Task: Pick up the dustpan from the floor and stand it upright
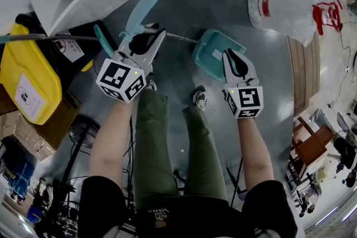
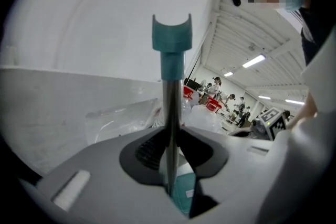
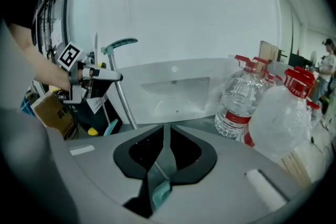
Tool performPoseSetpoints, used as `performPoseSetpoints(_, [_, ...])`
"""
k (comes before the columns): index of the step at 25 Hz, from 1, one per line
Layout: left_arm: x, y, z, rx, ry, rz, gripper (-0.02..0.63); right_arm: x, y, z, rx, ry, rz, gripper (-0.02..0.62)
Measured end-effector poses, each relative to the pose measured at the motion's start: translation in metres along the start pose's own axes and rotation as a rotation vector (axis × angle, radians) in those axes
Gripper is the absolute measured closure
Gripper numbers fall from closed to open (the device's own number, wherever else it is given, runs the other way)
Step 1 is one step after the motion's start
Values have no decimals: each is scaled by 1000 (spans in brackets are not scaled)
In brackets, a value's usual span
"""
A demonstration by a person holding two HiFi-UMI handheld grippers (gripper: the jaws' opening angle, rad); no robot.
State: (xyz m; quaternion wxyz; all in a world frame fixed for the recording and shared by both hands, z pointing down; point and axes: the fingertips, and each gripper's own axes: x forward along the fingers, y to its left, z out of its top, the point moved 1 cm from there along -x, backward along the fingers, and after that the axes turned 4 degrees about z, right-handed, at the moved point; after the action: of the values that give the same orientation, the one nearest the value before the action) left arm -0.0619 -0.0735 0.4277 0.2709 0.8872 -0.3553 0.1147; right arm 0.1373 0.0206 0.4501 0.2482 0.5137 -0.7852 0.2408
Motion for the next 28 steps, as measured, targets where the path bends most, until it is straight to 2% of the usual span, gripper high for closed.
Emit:
performPoseSetpoints(4, [-14,6,18,57,-10,30,466,-27,-10,30,146,-109,-42,551])
performPoseSetpoints(9, [-30,16,37,139,-6,64,466,-58,-3,70,229,-226,-68,551])
performPoseSetpoints(21, [-80,64,71,325,25,139,466,-61,61,166,236,-388,48,552])
performPoseSetpoints(28, [-89,86,86,454,46,131,466,-46,90,183,218,-382,109,561])
